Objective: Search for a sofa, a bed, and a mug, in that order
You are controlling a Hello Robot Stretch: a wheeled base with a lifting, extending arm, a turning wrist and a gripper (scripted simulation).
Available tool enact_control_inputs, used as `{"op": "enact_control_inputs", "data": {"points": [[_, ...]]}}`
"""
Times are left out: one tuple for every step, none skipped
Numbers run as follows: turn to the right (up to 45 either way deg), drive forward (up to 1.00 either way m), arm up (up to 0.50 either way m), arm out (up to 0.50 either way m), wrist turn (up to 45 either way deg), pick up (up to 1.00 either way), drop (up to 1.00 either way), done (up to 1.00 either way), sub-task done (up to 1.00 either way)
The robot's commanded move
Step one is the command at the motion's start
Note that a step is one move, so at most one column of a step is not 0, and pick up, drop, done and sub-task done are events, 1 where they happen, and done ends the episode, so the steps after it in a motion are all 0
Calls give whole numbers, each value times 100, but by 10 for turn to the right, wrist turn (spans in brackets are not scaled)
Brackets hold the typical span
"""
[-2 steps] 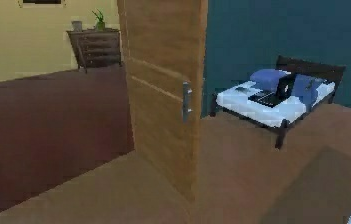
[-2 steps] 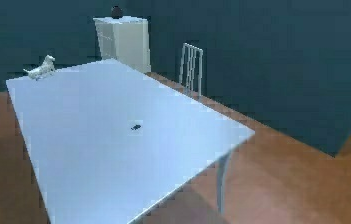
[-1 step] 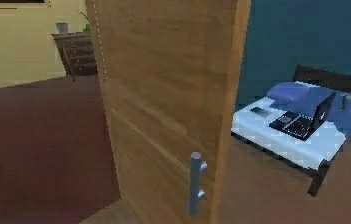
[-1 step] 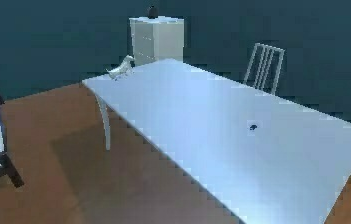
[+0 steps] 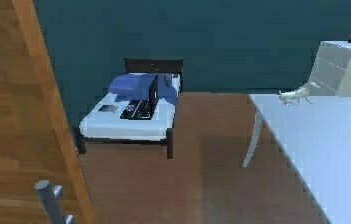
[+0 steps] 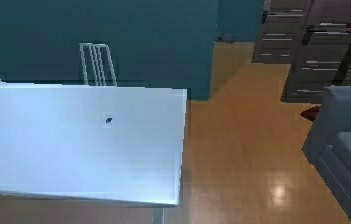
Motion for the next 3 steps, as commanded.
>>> {"op": "enact_control_inputs", "data": {"points": [[150,0,0,0,0,0,0,0,0],[0,90,0,0,0,0,0,0,0],[-330,0,0,0,0,0,0,0,0]]}}
